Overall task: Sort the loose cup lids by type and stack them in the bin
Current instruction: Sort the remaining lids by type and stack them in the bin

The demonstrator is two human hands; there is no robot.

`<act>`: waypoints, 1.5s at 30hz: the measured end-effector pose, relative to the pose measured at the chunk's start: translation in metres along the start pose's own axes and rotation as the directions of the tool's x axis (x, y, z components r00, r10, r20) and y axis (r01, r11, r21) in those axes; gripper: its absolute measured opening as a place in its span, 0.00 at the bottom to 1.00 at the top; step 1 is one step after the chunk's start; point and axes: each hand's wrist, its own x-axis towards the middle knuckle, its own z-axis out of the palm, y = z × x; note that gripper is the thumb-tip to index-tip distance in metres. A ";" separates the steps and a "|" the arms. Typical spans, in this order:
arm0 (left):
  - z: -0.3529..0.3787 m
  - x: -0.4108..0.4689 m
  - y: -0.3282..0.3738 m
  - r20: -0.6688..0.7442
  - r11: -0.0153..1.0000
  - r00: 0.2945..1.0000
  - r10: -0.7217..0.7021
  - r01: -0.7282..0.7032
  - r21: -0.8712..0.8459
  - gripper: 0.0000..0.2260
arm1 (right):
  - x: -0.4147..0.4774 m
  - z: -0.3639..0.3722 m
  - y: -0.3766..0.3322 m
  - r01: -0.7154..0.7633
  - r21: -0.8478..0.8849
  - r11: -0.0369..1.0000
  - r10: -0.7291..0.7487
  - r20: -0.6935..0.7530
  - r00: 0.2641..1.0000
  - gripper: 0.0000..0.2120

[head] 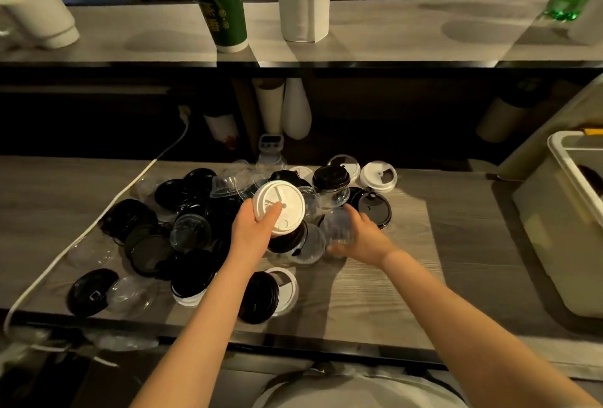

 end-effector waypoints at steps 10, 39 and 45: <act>0.009 0.010 -0.002 0.034 0.999 0.999 -0.025 0.024 0.038 0.12 | 0.007 0.002 0.000 0.027 0.209 0.978 -0.001 -0.125 0.992 0.36; 0.174 -0.030 0.098 0.183 0.980 0.966 0.184 -0.165 -0.113 0.05 | -0.104 -0.196 0.084 0.324 0.498 0.804 0.041 -0.590 0.806 0.32; 0.256 -0.062 0.122 0.267 0.976 0.941 0.206 -0.180 -0.121 0.06 | -0.142 -0.243 0.157 0.322 0.531 0.784 0.083 -0.604 0.793 0.31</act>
